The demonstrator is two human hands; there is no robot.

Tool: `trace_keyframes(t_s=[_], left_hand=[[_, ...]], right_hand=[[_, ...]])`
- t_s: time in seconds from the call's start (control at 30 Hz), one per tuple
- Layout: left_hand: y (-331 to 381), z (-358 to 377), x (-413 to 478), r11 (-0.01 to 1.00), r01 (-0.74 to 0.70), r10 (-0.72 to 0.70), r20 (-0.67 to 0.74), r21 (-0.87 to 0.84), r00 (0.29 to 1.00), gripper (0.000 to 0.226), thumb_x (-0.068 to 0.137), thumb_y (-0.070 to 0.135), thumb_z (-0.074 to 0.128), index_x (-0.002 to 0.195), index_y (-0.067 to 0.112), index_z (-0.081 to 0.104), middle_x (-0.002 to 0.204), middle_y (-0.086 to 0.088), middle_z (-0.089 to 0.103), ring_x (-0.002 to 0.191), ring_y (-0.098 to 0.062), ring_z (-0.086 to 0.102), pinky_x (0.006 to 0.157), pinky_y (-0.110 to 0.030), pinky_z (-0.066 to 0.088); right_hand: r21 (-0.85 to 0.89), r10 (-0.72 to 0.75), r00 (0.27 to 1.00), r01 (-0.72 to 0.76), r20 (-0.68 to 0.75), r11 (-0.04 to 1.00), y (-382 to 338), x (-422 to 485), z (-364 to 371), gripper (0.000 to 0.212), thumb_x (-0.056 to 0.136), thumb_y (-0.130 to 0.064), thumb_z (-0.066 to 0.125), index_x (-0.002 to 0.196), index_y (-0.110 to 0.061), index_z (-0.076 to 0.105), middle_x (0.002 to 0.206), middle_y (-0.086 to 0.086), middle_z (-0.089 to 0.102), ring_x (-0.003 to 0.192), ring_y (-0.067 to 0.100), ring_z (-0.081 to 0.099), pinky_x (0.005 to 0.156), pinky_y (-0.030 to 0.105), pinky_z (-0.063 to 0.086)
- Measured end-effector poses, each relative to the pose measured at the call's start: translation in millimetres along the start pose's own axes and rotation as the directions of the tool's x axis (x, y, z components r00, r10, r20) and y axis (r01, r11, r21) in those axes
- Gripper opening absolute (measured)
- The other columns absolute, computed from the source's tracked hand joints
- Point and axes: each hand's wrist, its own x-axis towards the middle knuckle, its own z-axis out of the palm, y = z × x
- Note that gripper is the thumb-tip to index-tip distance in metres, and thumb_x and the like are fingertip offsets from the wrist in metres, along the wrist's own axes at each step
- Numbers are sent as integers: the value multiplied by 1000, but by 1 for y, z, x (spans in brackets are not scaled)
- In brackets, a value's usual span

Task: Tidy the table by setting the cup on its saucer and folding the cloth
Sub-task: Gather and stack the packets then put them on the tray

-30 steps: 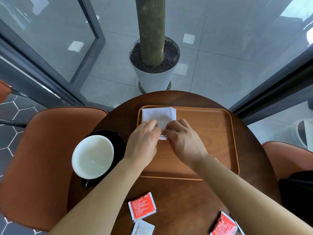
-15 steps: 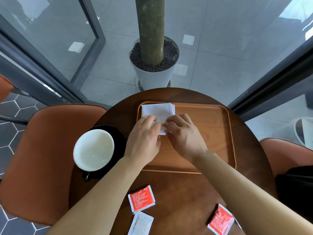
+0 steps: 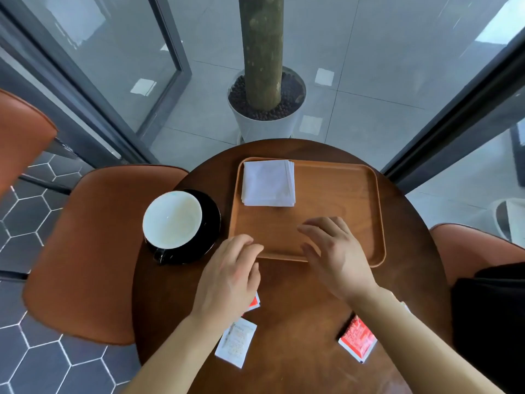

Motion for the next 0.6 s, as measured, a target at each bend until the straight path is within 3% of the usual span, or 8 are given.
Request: trace_keyframes(t_s=[0.1, 0.2, 0.3, 0.4, 0.5, 0.6], left_hand=[[-8, -2, -35, 999, 0, 1, 43, -41, 999, 45, 82, 20, 77, 125, 17, 62, 125, -2, 60, 116, -13, 55, 87, -27, 56], [-27, -3, -72, 998, -3, 11, 126, -61, 992, 56, 94, 37, 61, 145, 20, 45, 149, -5, 45, 137, -21, 45, 107, -38, 48], [-44, 0, -100, 996, -71, 58, 208, 57, 976, 70, 99, 55, 39, 157, 20, 21, 166, -8, 17, 154, -25, 15, 124, -42, 18], [-48, 12, -112, 968, -152, 81, 324, 199, 942, 81, 99, 65, 25, 160, 15, 5, 168, -11, 2, 155, -28, 3, 125, -48, 12], [-33, 25, -114, 954, -134, 35, 345, 267, 938, 85, 97, 65, 25, 159, 12, 2, 168, -14, 2, 155, -29, 3, 125, -51, 14], [-4, 39, -111, 962, -84, -5, 324, 261, 946, 86, 97, 66, 22, 159, 10, 2, 167, -16, 3, 155, -29, 1, 125, -51, 14]], right_hand=[[-13, 78, 994, -79, -71, 997, 3, -44, -9, 27, 86, -8, 75, 113, -11, 73, 110, 0, 69, 95, 25, 58, 76, 36, 54], [-86, 152, 982, -162, -112, 983, 7, -102, -16, 30, 94, -22, 67, 121, -10, 71, 123, 4, 68, 112, 28, 56, 91, 40, 52], [-198, 373, 925, -381, -80, 903, 18, -153, -20, 51, 97, -44, 56, 139, -14, 60, 149, 10, 52, 140, 35, 41, 110, 52, 42], [-311, 578, 816, -547, 11, 777, 23, -184, -12, 80, 93, -68, 28, 156, -18, 34, 167, 9, 21, 155, 29, 13, 123, 52, 22], [-373, 583, 812, -532, 30, 760, 13, -195, 10, 82, 96, -69, 14, 159, -17, 25, 169, 10, 12, 156, 27, 6, 125, 51, 14], [-368, 481, 874, -428, 63, 826, -8, -177, 32, 70, 102, -60, 16, 159, -21, 22, 169, 8, 12, 156, 26, 4, 125, 51, 13]])
